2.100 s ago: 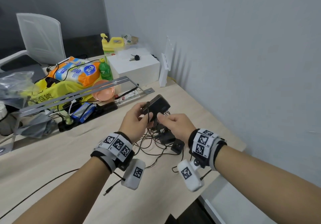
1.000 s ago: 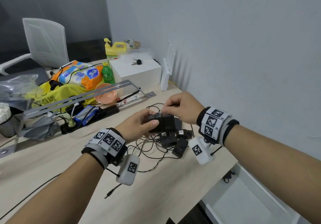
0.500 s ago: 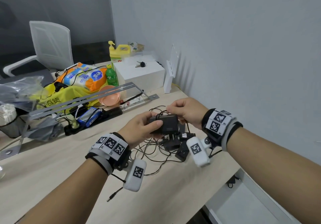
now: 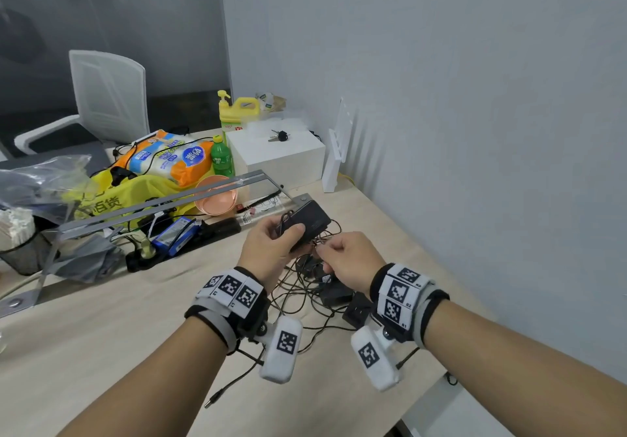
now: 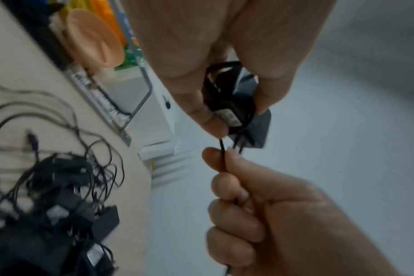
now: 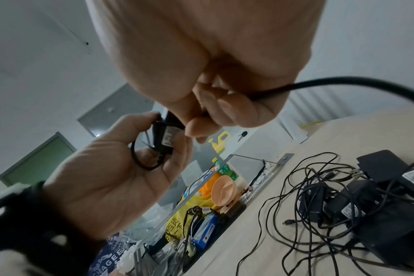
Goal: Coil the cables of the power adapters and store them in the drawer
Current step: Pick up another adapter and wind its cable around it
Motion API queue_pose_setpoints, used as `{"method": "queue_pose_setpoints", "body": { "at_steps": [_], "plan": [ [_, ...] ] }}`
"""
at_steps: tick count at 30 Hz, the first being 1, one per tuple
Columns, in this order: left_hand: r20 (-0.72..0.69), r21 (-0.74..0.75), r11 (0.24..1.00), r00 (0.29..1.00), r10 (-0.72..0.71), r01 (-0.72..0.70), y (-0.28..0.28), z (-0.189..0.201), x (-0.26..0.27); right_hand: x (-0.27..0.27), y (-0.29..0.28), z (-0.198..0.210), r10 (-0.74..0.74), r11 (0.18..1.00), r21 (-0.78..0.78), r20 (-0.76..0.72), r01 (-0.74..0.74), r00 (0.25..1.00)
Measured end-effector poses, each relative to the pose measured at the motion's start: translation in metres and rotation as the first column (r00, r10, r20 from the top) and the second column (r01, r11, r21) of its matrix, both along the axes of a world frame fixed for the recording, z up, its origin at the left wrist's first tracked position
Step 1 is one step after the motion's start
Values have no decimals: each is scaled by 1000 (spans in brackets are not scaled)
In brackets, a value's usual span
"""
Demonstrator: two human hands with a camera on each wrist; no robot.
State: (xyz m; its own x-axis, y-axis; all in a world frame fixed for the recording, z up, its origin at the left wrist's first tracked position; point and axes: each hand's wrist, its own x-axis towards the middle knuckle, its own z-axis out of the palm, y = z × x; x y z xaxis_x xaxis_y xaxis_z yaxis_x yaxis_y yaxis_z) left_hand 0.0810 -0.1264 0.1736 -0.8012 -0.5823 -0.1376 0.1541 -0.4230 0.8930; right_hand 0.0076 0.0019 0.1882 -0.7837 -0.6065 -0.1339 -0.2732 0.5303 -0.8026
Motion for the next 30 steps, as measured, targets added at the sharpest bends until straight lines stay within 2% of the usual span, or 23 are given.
{"method": "queue_pose_setpoints", "body": {
  "at_steps": [3, 5, 8, 10, 11, 12, 15, 18, 20, 25, 27, 30],
  "plan": [
    [151, -297, 952, 980, 127, -78, -8, -4, -4, 1, 1, 2, 74, 991, 114, -47, -69, 996],
    [280, -525, 850, 951, 132, 37, -16, -8, -3, -1, 0, 7, 157, 973, 199, -183, -119, 971],
    [360, -715, 635, 933, -22, 291, -29, -13, 1, -8, 0, 26, 258, 945, 282, -329, -166, 908],
    [365, -766, 500, 914, -179, 404, -34, -15, 5, -17, 0, 37, 301, 934, 294, -339, -204, 891],
    [367, -766, 467, 897, -246, 442, -35, -15, 6, -22, 0, 40, 325, 929, 288, -330, -233, 886],
    [366, -749, 465, 880, -304, 472, -34, -13, 7, -26, -1, 42, 349, 923, 276, -315, -267, 882],
    [336, -611, 564, 827, -451, 556, -30, -8, 10, -36, 0, 43, 362, 927, 191, -236, -322, 902],
    [294, -499, 630, 801, -522, 594, -29, -10, 12, -40, 2, 36, 337, 941, 81, -152, -328, 929],
    [282, -454, 668, 807, -519, 589, -27, -10, 13, -40, 2, 30, 301, 953, -2, -119, -304, 946],
    [344, -540, 665, 856, -386, 516, -13, -11, 8, -40, -2, 25, 235, 965, -105, -71, -241, 969],
    [270, -462, 736, 869, -415, 495, -11, -13, 7, -47, 0, 23, 195, 974, -107, -59, -200, 979],
    [82, -226, 851, 880, -467, 473, -10, -11, 9, -57, 5, 18, 72, 987, -144, -20, -75, 997]
  ]
}}
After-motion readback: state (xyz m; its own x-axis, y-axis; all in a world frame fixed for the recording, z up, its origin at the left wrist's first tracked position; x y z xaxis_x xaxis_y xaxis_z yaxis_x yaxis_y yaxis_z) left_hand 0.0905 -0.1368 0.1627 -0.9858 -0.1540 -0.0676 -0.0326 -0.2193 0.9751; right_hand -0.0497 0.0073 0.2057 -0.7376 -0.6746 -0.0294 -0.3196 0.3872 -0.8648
